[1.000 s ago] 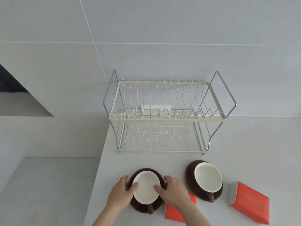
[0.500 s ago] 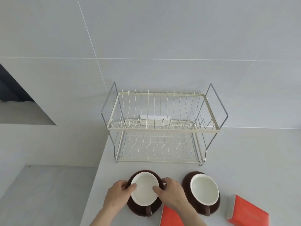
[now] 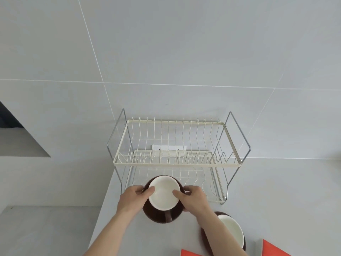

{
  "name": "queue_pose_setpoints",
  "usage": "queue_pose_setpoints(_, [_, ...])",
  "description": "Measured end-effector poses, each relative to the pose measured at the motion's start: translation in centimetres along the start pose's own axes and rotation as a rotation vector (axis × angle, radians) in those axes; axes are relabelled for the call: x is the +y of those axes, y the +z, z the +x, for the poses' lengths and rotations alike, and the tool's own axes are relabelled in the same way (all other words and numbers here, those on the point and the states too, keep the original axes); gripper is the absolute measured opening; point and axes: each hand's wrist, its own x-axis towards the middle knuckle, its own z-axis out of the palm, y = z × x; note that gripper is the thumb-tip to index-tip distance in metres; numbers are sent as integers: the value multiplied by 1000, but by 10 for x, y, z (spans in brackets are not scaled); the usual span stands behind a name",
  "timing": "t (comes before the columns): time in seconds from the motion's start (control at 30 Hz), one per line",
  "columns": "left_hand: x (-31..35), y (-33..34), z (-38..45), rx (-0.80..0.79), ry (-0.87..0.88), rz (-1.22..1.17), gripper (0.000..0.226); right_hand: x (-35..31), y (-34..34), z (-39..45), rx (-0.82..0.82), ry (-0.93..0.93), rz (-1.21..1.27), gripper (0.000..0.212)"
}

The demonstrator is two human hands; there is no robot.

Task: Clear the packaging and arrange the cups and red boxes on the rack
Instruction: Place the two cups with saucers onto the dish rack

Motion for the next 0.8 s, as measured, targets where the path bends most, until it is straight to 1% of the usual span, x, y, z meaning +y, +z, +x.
queue_pose_setpoints(0.07, [5, -1, 11, 1, 6, -10, 45, -7, 0, 9, 13, -1, 32, 25])
queue_pose_setpoints(0.13, [8, -1, 22, 3, 11, -17, 46, -12, 4, 20, 18, 2, 43, 39])
queue_pose_setpoints(0.23, [11, -1, 38, 8, 0, -32, 43, -18, 10, 38, 20, 4, 49, 44])
queue_pose_setpoints(0.3, [14, -2, 50, 23, -22, -32, 38, -22, 17, 53, 16, 8, 51, 43])
queue_pose_setpoints(0.37, [17, -2, 63, 44, -45, -31, 29, -27, 24, 70, 2, 14, 63, 39])
queue_pose_setpoints(0.43, [18, -1, 78, 61, -74, -22, 23, -30, 31, 86, -15, 22, 56, 43])
queue_pose_setpoints(0.5, [19, 1, 92, 93, -107, -10, 24, -34, 40, 102, -4, 15, 22, 38])
queue_pose_setpoints(0.6, [16, 5, 115, 109, -95, -4, 23, -39, 50, 121, 54, -24, -12, 33])
queue_pose_setpoints(0.63, [13, 6, 126, 108, -91, -4, 24, -39, 52, 126, 69, -49, -23, 33])
queue_pose_setpoints(0.7, [14, 15, 152, 99, -63, -5, 22, -28, 58, 151, 90, -29, -6, 44])
queue_pose_setpoints(0.73, [18, 14, 151, 91, -48, -19, 18, -27, 56, 151, 80, -36, 5, 44])
queue_pose_setpoints(0.8, [11, 20, 167, 44, -61, -69, 22, -17, 62, 164, 51, -21, 12, 41])
